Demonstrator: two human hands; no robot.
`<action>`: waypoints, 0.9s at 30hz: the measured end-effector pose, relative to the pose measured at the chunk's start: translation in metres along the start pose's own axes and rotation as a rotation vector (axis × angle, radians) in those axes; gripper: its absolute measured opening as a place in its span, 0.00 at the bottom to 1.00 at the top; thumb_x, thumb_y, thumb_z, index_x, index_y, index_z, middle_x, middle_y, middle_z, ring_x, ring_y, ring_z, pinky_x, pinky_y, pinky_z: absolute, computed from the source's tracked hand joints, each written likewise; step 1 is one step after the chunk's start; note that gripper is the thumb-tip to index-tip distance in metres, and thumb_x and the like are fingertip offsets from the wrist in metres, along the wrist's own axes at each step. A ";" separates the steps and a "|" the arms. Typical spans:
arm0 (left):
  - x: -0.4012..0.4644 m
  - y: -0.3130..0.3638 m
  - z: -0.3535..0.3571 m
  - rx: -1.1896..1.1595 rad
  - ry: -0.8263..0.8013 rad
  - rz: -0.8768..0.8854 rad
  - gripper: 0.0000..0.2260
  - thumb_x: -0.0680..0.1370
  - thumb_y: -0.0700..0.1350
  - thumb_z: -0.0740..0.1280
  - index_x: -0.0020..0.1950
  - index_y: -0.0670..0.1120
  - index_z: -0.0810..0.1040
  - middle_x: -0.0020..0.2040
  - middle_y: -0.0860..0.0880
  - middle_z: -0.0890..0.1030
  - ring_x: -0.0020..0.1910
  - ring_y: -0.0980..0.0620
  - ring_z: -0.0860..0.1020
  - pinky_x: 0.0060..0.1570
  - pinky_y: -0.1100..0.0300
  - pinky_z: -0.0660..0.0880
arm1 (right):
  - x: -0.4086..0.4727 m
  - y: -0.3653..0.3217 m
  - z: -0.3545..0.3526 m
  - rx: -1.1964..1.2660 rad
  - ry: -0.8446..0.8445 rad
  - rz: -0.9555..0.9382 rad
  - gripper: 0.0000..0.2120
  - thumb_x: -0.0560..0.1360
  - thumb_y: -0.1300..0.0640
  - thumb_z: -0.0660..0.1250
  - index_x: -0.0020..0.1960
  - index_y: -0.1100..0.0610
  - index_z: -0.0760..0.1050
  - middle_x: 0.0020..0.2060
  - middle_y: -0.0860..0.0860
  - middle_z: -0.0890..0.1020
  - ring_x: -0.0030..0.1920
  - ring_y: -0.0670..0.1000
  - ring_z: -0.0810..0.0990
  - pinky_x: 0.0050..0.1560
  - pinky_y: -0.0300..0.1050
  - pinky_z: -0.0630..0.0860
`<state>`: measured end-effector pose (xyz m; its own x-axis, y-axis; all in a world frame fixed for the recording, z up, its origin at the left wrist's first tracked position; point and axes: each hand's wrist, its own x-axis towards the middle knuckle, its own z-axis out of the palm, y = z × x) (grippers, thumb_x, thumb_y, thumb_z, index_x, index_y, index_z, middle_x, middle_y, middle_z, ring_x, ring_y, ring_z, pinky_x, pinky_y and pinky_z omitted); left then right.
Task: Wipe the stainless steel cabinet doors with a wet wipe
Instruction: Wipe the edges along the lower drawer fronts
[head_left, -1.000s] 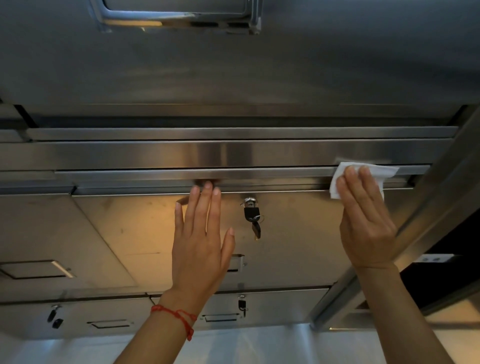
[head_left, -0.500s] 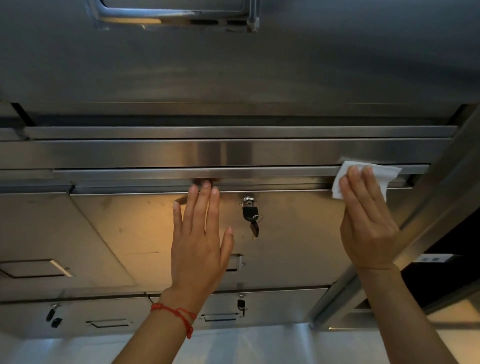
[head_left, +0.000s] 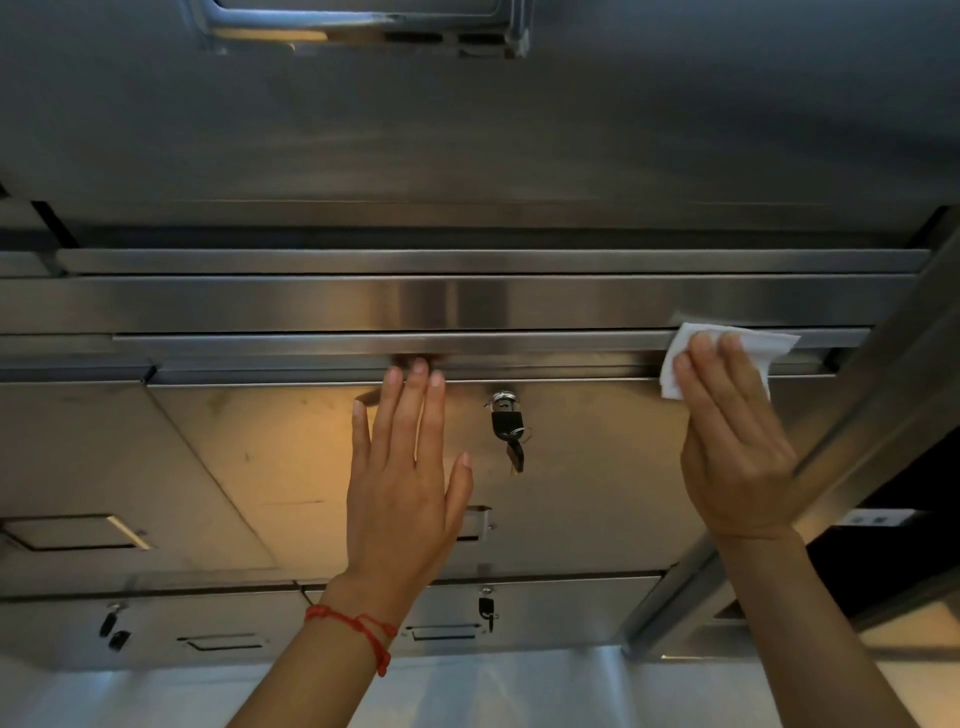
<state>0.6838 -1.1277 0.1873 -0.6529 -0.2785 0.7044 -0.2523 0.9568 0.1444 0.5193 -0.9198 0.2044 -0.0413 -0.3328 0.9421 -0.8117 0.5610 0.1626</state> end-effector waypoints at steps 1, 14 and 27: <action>0.000 0.000 0.000 -0.001 0.000 0.003 0.26 0.78 0.49 0.53 0.75 0.42 0.54 0.75 0.43 0.57 0.76 0.49 0.49 0.72 0.45 0.50 | 0.000 0.003 -0.001 0.000 -0.007 -0.010 0.20 0.73 0.77 0.65 0.64 0.68 0.72 0.63 0.62 0.74 0.65 0.61 0.73 0.65 0.59 0.71; 0.000 0.005 -0.007 -0.002 -0.003 -0.001 0.26 0.78 0.49 0.54 0.74 0.39 0.58 0.74 0.40 0.59 0.75 0.44 0.54 0.71 0.41 0.50 | 0.006 -0.007 -0.010 0.004 -0.018 0.044 0.20 0.71 0.77 0.67 0.62 0.68 0.74 0.63 0.63 0.74 0.65 0.61 0.74 0.67 0.56 0.69; 0.001 0.046 -0.013 -0.101 -0.036 0.108 0.24 0.81 0.50 0.50 0.74 0.40 0.58 0.75 0.41 0.59 0.75 0.43 0.55 0.71 0.39 0.52 | 0.006 -0.006 -0.023 0.012 -0.050 0.049 0.14 0.78 0.74 0.60 0.61 0.68 0.76 0.61 0.63 0.77 0.64 0.61 0.75 0.63 0.58 0.73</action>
<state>0.6810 -1.0828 0.2041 -0.6976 -0.1748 0.6948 -0.1073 0.9843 0.1399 0.5369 -0.9078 0.2153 -0.1102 -0.3422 0.9331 -0.8147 0.5689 0.1124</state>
